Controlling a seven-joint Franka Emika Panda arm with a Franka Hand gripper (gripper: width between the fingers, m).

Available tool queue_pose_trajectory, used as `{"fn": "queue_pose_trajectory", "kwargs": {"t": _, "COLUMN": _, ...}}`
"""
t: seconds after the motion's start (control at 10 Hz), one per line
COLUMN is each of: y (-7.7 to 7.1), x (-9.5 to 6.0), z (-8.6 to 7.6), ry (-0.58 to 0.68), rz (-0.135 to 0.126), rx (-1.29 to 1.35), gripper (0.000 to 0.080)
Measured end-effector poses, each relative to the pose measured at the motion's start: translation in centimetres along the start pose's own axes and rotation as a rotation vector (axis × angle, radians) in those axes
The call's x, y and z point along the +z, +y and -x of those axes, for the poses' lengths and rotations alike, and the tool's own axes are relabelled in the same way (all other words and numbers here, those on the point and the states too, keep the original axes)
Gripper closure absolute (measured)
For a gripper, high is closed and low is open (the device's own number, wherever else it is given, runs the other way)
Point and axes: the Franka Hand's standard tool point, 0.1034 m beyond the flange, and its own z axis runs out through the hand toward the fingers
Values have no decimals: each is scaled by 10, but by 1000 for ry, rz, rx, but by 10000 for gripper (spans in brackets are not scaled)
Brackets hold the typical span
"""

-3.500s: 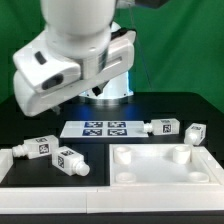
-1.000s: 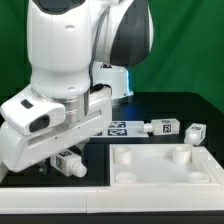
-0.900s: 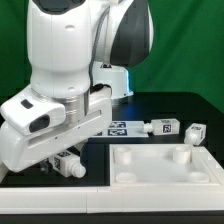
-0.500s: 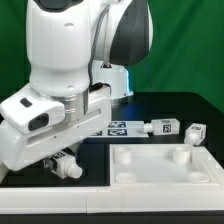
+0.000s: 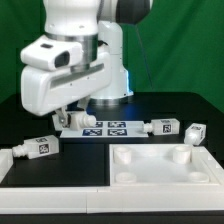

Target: Assemble one leg

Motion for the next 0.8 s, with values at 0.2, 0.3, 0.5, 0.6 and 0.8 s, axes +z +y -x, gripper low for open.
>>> {"fn": "queue_pose_trajectory", "kwargs": {"t": 0.2, "y": 0, "x": 2, "z": 0, "ry": -4, "rz": -3, "rx": -1, "gripper": 511}}
{"fn": "queue_pose_trajectory", "kwargs": {"t": 0.3, "y": -1, "x": 3, "z": -3, "ry": 8, "rz": 16, "rx": -26, "gripper": 511}}
{"fn": "queue_pose_trajectory", "kwargs": {"t": 0.5, "y": -30, "x": 5, "z": -5, "ry": 44, "rz": 67, "rx": -333, "gripper": 511}}
{"fn": "queue_pose_trajectory", "kwargs": {"t": 0.6, "y": -38, "x": 8, "z": -6, "ry": 40, "rz": 59, "rx": -401, "gripper": 511}}
{"fn": "queue_pose_trajectory", "kwargs": {"t": 0.8, "y": -50, "x": 12, "z": 2, "ry": 65, "rz": 66, "rx": -380, "gripper": 511}}
